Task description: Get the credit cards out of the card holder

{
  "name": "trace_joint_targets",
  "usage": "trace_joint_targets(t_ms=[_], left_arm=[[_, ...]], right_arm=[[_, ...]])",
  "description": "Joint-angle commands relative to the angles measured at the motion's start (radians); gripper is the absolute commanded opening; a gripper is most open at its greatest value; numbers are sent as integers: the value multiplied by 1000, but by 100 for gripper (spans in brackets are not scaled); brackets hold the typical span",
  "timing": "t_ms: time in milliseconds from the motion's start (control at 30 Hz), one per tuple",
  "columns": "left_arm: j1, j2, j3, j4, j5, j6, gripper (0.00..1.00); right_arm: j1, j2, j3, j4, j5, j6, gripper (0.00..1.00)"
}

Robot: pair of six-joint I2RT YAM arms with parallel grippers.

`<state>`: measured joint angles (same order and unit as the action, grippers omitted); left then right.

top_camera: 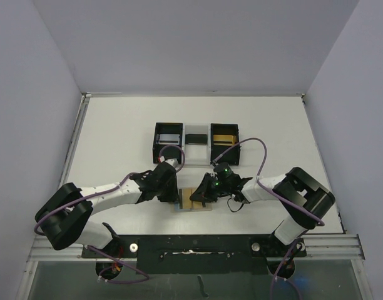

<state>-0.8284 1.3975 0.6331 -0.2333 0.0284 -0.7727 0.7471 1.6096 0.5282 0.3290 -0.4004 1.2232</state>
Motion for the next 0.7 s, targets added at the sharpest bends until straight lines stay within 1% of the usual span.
trace_joint_targets(t_ms=[0,167,300,367,467,500,567,667], left_arm=[[-1,-5,-13,-20,-21,16,8],[-2,-20,-19,-9,-22,16,8],[-2,-24,0,-30,-40,18,9],[-2,-46,13,-42,-55,16,14],[0,-90,54,-49,-69,27,30],[1,-101,70,-55,-74,31,33],[3,-112,95,-52,-65,39,37],[3,-108,94,17,-2,44,38]], right_arm=[[-13,-73,4,-61,34,-27,0],[-35,-94,-8,-76,8,-30,0],[-41,-93,-5,-63,-12,-35,1],[-41,-81,2,-65,-9,-36,1],[-43,-60,7,-58,-9,-34,1],[-41,-55,9,-57,-10,-33,1],[-41,-48,11,-56,-9,-34,1],[-41,-40,14,-57,-17,-38,1]])
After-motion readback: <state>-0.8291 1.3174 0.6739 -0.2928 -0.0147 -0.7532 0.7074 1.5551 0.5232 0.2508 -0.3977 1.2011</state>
